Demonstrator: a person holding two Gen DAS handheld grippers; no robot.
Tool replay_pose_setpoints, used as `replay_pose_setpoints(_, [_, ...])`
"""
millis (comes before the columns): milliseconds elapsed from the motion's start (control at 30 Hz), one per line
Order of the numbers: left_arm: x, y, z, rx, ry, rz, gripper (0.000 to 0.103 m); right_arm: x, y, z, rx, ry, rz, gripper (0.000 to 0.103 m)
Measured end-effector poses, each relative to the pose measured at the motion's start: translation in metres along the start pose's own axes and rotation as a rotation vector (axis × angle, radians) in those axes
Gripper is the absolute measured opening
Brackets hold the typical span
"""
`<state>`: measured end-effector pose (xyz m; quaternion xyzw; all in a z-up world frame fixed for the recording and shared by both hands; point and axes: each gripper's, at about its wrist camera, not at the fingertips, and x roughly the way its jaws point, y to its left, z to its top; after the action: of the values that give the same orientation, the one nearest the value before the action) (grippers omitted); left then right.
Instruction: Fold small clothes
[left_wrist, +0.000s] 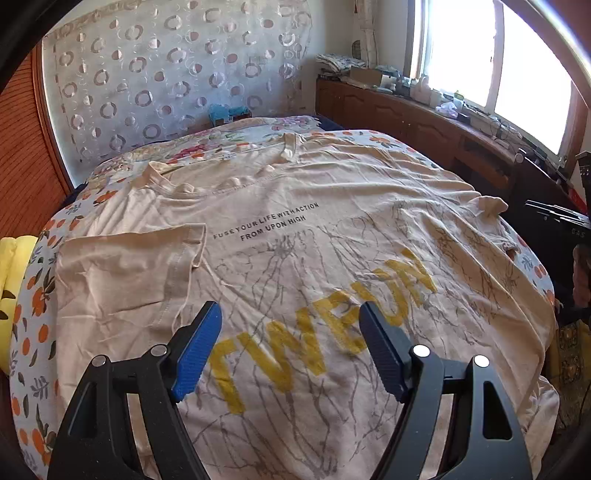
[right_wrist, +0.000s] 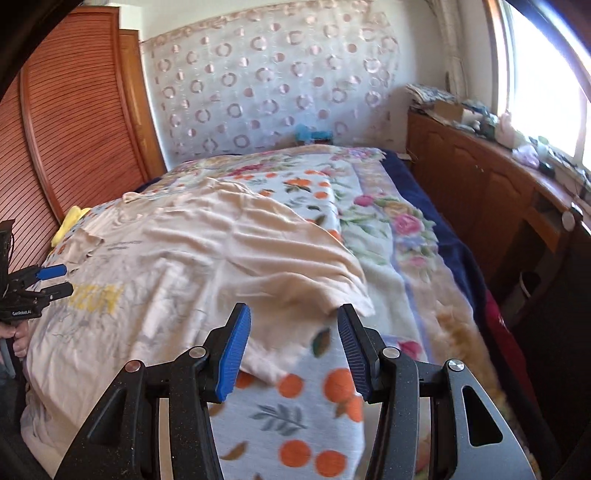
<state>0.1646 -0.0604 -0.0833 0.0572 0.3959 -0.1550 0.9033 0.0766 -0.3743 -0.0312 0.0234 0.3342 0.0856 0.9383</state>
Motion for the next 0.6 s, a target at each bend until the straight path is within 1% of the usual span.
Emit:
replay_pose_setpoints(67, [0.006, -0.005, 0.001, 0.009, 0.017, 0.000, 0.077, 0.003, -0.003, -0.004, 0.022, 0.020, -0.007, 0.051])
replay_pose_setpoints(233, [0.019, -0.013, 0.000, 0.031, 0.064, 0.009, 0.077, 0.006, 0.007, -0.005, 0.040, 0.043, 0.025, 0.051])
replay_pose_setpoints(267, [0.022, -0.014, 0.000, 0.035, 0.078, 0.014, 0.078, 0.004, 0.004, -0.003, 0.037, 0.047, 0.030, 0.051])
replay_pose_setpoints(367, [0.021, -0.013, 0.000, 0.032, 0.080, 0.006, 0.078, 0.004, 0.004, 0.000, 0.030, 0.065, 0.035, 0.051])
replay_pose_setpoints(400, [0.020, -0.013, 0.000, 0.032, 0.080, 0.005, 0.078, 0.005, 0.002, 0.001, 0.028, 0.071, 0.032, 0.051])
replay_pose_setpoints(467, [0.021, -0.015, 0.000, 0.042, 0.087, 0.000, 0.083, 0.009, -0.007, 0.003, 0.029, 0.083, 0.022, 0.051])
replay_pose_setpoints(533, [0.023, -0.016, 0.001, 0.043, 0.088, 0.001, 0.084, 0.015, -0.011, 0.005, 0.049, 0.093, 0.029, 0.051])
replay_pose_setpoints(600, [0.023, -0.016, 0.001, 0.042, 0.091, -0.002, 0.087, 0.023, -0.015, 0.009, 0.067, 0.100, 0.035, 0.051])
